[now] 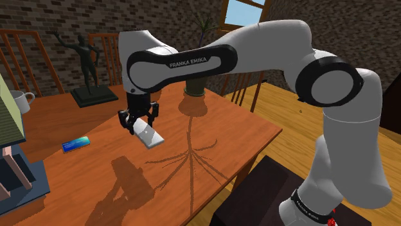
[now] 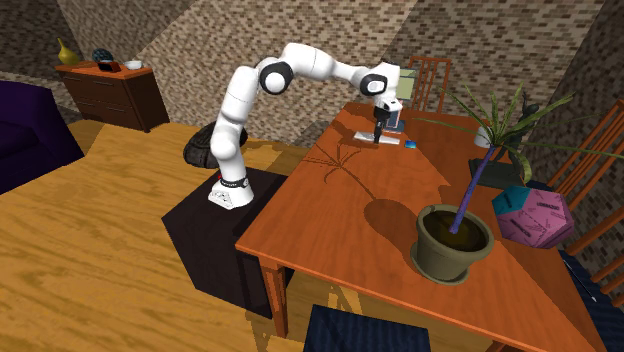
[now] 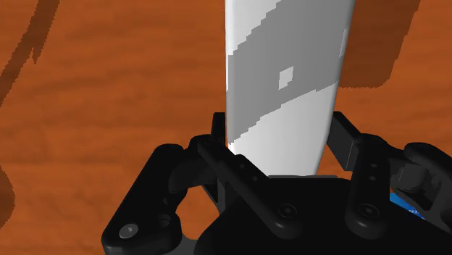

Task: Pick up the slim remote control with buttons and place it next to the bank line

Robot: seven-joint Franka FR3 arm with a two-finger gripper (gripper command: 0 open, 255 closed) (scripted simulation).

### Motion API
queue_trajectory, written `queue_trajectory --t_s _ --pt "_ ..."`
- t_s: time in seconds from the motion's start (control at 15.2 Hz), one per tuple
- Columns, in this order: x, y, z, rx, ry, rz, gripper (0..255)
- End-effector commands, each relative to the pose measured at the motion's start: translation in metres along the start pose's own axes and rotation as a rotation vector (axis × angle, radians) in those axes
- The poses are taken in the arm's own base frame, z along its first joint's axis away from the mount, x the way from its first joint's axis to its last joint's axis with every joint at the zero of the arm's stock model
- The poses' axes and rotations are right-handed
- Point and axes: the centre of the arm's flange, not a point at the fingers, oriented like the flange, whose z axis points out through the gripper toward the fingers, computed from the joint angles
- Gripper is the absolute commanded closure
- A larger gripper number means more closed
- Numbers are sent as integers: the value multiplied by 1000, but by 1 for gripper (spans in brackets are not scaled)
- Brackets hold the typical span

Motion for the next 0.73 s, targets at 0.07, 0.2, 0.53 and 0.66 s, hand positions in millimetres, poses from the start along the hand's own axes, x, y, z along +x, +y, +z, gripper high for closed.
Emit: queue_trajectory --t_s 0.07,0.2,0.53,0.66 --pt "-4 -40 1 0 0 1 255" --pt "-6 -67 1 0 0 1 255" --pt "-7 -92 22 0 0 1 255" --pt "-7 -92 32 0 0 1 255"
